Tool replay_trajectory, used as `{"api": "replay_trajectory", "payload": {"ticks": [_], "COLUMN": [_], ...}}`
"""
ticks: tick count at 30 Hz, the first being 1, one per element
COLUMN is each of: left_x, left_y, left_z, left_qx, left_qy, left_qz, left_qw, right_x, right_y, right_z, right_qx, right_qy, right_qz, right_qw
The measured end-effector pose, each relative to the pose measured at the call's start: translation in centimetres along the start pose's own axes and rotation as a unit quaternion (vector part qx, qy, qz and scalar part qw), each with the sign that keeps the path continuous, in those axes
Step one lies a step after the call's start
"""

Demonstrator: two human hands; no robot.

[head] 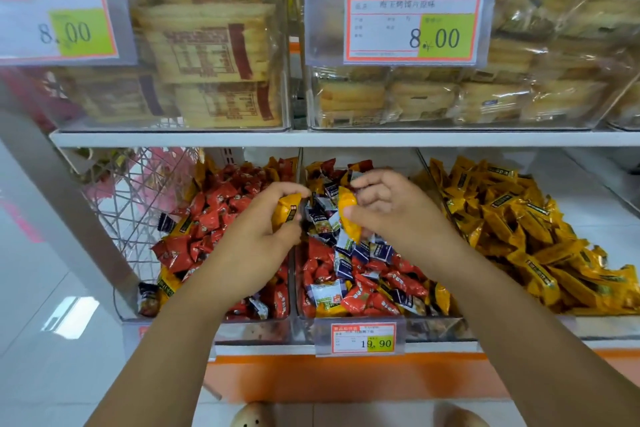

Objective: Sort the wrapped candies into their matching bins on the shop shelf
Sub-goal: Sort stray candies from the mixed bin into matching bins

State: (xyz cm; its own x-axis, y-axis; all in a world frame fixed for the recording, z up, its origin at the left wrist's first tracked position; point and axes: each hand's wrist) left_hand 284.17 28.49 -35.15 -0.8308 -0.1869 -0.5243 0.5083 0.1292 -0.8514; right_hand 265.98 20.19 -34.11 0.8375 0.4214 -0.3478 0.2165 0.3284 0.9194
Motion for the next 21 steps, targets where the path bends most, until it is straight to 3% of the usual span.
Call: {"api": "replay_trajectory", "payload": {"ticks": [5, 8, 10, 12, 17, 19, 21], "left_x": [0.0, -0.8, -1.3, -1.7, -1.9, -2.0, -2.0], "left_y": [0.0, 0.6, 1.0, 1.3, 1.5, 1.5, 1.5], "left_z": [0.6, 0.9, 1.0, 0.9, 0.8, 0.6, 0.4], "left_qx": [-0.001, -0.014, -0.028, -0.04, -0.04, -0.041, -0.043], "left_qy": [-0.018, -0.055, -0.083, -0.096, -0.086, -0.082, -0.082], "left_qz": [-0.045, -0.067, -0.072, -0.075, -0.073, -0.068, -0.067], "left_qw": [0.999, 0.996, 0.994, 0.992, 0.993, 0.993, 0.993], "right_x": [3.4, 3.5, 3.7, 4.4, 4.7, 3.9, 3.7], "right_y": [0.4, -0.1, -1.1, -2.4, -4.2, -4.3, -4.4], "right_z": [0.9, 2.1, 2.7, 2.7, 2.7, 3.4, 3.6], "right_qx": [0.003, 0.0, -0.03, -0.059, -0.095, -0.08, -0.047], "right_qy": [0.004, 0.007, 0.012, 0.066, 0.121, 0.162, 0.189], "right_qz": [0.141, 0.14, 0.032, -0.122, -0.425, -0.485, -0.502], "right_qw": [0.99, 0.99, 0.999, 0.989, 0.892, 0.856, 0.843]}}
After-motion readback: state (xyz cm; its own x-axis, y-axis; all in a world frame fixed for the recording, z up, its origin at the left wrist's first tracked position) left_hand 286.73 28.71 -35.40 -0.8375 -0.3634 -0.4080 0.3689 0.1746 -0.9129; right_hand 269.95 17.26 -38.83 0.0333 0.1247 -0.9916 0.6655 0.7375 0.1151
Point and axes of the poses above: each hand's wrist, its own z-axis towards the middle knuckle, its own x-axis out of the palm, y = z × x, and after that the axes turned 9 degrees about -x, right-handed
